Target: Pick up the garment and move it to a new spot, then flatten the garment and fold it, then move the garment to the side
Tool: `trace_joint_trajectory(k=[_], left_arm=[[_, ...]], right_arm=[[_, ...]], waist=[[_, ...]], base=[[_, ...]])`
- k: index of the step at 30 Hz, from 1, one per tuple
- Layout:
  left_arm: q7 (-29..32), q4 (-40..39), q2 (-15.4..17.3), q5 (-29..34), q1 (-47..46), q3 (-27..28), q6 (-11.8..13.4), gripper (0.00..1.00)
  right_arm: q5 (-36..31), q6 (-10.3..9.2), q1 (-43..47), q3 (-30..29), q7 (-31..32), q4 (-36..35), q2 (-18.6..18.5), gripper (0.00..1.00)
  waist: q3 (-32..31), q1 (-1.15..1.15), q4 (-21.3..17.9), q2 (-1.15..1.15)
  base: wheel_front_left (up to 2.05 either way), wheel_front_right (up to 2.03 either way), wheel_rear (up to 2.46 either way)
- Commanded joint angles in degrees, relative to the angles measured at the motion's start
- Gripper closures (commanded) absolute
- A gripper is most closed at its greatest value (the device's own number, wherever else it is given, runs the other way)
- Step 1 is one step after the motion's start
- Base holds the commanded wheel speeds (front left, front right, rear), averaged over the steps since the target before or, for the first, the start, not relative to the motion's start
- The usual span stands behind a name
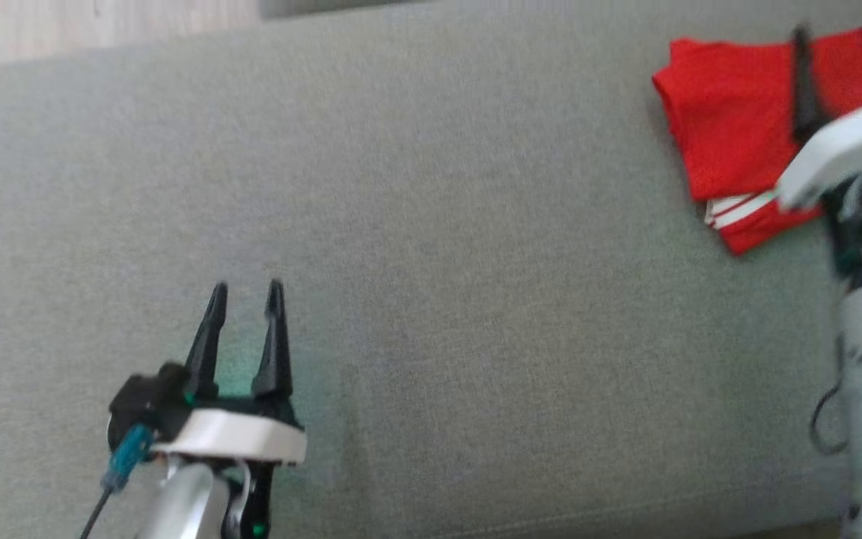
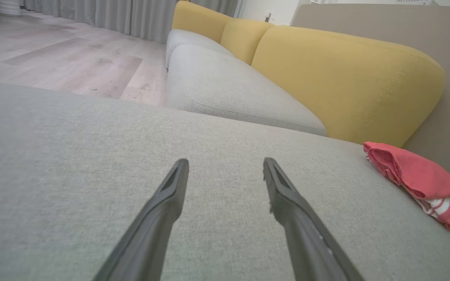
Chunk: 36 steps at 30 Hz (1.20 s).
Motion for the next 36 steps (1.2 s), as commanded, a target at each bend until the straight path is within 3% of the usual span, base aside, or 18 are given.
trace_joint_trajectory(k=[1,7,12,25,36], left_arm=[[-0.5,-1.0,0.7,-0.5,0.9,2.6,0.5,0.0],[-0.6,0.0,1.0,-1.6,4.7,4.1,1.4,0.0],[-0.7,0.2,1.2,-1.7,8.1,4.9,2.6,0.0],[-0.2,-1.4,1.4,-1.0,12.9,4.4,4.7,0.0],[1.0,-3.3,1.9,-0.8,13.5,3.7,5.8,0.0]], right_arm=[[0.6,0.37,1.7,2.2,-1.9,-3.1,1.2,0.0],[0.8,0.37,11.6,4.7,-7.1,-6.2,6.1,0.0],[-0.8,0.37,20.6,4.8,-10.8,-8.9,8.0,0.0],[4.8,0.37,37.1,7.4,-16.6,-14.6,8.2,0.0],[7.0,0.37,40.3,8.8,-17.7,-16.2,8.2,0.0]], waist=[[-3.2,0.01,1.0,0.0],[-7.7,0.01,3.3,0.0],[-10.5,0.01,5.7,0.0],[-13.8,0.01,9.0,0.0],[-14.1,0.01,8.5,0.0]], base=[[0.0,0.0,0.0],[0.0,0.0,0.0],[0.0,0.0,0.0],[0.0,0.0,0.0],[0.0,0.0,0.0]])
